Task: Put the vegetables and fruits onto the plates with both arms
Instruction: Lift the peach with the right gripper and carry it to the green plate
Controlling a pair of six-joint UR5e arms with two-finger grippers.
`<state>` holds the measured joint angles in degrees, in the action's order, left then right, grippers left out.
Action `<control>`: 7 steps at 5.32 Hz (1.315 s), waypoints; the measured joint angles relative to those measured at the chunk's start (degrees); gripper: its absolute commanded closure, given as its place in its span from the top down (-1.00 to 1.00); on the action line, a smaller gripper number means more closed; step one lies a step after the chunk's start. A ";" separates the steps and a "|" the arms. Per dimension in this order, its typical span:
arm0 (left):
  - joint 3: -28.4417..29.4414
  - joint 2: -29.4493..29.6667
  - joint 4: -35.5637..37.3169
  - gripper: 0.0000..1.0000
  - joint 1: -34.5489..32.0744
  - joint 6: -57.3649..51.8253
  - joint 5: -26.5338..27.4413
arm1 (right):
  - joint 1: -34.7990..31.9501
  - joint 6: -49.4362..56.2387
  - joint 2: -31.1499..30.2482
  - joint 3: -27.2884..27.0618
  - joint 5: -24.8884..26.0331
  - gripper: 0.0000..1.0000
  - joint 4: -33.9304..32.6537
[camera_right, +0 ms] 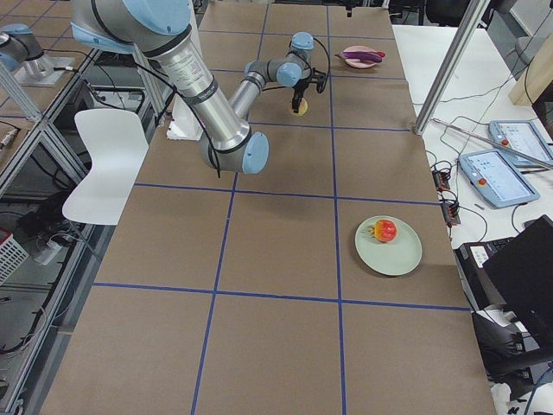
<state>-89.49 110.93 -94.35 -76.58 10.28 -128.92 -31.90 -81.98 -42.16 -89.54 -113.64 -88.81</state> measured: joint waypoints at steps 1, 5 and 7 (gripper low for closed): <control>-4.02 -5.06 -0.16 1.00 -1.54 -1.87 -0.49 | -2.96 0.37 -0.58 -2.04 -1.09 -1.00 -0.67; -6.78 -17.60 -10.05 1.00 -5.08 -2.77 -0.64 | -23.13 24.90 -10.46 -4.50 -8.04 -1.00 -1.31; -7.20 -18.66 -2.55 1.00 -7.52 -11.09 -4.36 | -32.88 44.35 -15.13 2.05 -12.36 -1.00 -0.72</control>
<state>-96.69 92.27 -96.89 -84.10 -0.81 -133.28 -64.78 -37.63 -57.30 -87.49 -125.99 -89.53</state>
